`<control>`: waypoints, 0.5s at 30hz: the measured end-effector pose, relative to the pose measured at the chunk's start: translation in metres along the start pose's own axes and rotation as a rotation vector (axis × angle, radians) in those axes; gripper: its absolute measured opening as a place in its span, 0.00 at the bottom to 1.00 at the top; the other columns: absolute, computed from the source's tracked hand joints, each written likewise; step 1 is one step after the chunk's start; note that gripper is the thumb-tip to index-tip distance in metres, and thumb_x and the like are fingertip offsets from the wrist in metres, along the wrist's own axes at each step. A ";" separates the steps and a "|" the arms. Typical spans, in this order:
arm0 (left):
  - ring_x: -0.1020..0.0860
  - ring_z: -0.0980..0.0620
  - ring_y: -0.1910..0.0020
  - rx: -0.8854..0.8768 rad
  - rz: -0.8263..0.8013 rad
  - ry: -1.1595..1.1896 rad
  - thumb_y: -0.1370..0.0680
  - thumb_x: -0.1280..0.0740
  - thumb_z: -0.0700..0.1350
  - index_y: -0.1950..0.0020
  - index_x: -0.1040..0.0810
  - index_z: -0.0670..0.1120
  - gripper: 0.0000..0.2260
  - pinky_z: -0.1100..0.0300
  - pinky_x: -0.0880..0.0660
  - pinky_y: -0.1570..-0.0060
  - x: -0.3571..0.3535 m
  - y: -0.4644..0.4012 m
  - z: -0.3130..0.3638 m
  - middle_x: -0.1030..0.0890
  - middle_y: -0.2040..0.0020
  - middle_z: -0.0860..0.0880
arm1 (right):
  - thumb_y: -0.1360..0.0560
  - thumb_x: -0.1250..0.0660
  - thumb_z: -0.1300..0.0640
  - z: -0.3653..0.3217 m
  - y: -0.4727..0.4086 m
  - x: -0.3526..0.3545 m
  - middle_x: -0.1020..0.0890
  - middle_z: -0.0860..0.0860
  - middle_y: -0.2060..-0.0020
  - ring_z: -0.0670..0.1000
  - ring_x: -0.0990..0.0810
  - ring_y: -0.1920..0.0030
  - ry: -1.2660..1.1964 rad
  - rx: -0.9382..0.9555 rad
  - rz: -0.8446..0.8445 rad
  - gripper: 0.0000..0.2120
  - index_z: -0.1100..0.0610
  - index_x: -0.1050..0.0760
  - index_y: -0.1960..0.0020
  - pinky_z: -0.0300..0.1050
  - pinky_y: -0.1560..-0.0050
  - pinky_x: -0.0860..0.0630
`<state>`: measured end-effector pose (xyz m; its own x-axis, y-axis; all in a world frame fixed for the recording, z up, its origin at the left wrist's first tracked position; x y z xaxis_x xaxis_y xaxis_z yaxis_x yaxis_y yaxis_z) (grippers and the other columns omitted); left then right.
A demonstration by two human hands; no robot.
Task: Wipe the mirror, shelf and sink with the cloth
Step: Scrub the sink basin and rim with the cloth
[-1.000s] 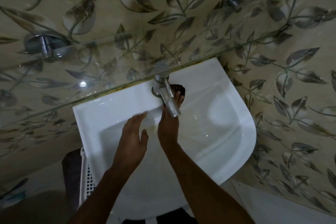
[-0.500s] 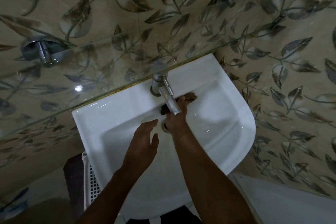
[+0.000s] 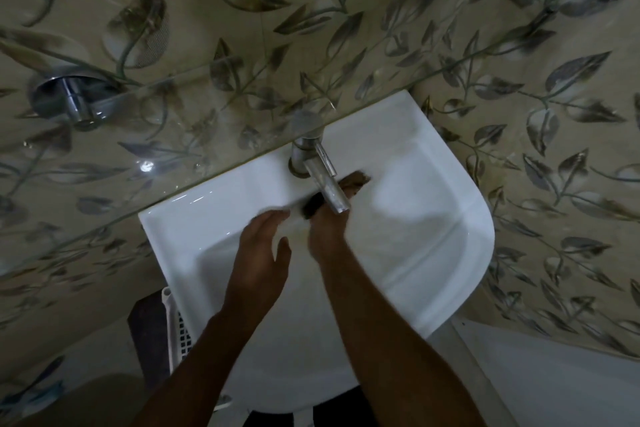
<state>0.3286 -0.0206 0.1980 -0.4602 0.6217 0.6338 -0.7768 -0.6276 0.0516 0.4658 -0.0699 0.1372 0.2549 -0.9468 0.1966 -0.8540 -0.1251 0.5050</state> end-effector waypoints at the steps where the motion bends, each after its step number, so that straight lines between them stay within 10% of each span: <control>1: 0.28 0.50 0.31 0.000 0.037 0.021 0.20 0.38 0.41 0.30 0.26 0.48 0.18 0.47 0.29 0.32 0.004 0.002 -0.003 0.25 0.31 0.50 | 0.19 0.38 0.42 0.006 0.017 -0.010 0.23 0.50 0.45 0.52 0.22 0.44 0.020 -0.047 0.000 0.15 0.44 0.32 0.35 0.50 0.32 0.27; 5: 0.26 0.50 0.35 0.065 0.136 0.020 0.22 0.41 0.44 0.33 0.22 0.46 0.18 0.46 0.29 0.33 0.022 0.011 -0.011 0.21 0.35 0.48 | 0.14 0.48 0.56 0.011 0.090 -0.040 0.26 0.44 0.43 0.32 0.25 0.55 -0.052 0.059 -0.113 0.25 0.54 0.50 0.19 0.20 0.54 0.31; 10: 0.23 0.47 0.37 0.082 0.164 0.009 0.22 0.40 0.42 0.33 0.22 0.45 0.18 0.43 0.26 0.35 0.037 0.019 -0.015 0.21 0.36 0.48 | 0.15 0.45 0.52 -0.008 0.066 -0.034 0.31 0.47 0.26 0.43 0.29 0.30 -0.037 0.214 0.039 0.27 0.50 0.49 0.19 0.35 0.31 0.31; 15: 0.22 0.43 0.40 0.073 0.172 -0.003 0.20 0.36 0.36 0.33 0.22 0.45 0.16 0.40 0.26 0.37 0.052 0.027 -0.017 0.23 0.37 0.52 | 0.14 0.48 0.52 -0.001 0.008 -0.017 0.27 0.57 0.28 0.57 0.26 0.31 -0.173 -0.030 0.070 0.21 0.56 0.38 0.23 0.50 0.29 0.30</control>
<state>0.2762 0.0030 0.2192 -0.5822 0.5011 0.6403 -0.6534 -0.7570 -0.0016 0.4550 -0.0539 0.1389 0.1113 -0.9901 0.0858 -0.8524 -0.0507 0.5204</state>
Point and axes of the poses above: each hand's wrist, its own y-axis away from the middle knuckle, its own x-axis out of the back of the hand, z = x × y, the point moved 1 cm from there along -y, towards the middle knuckle
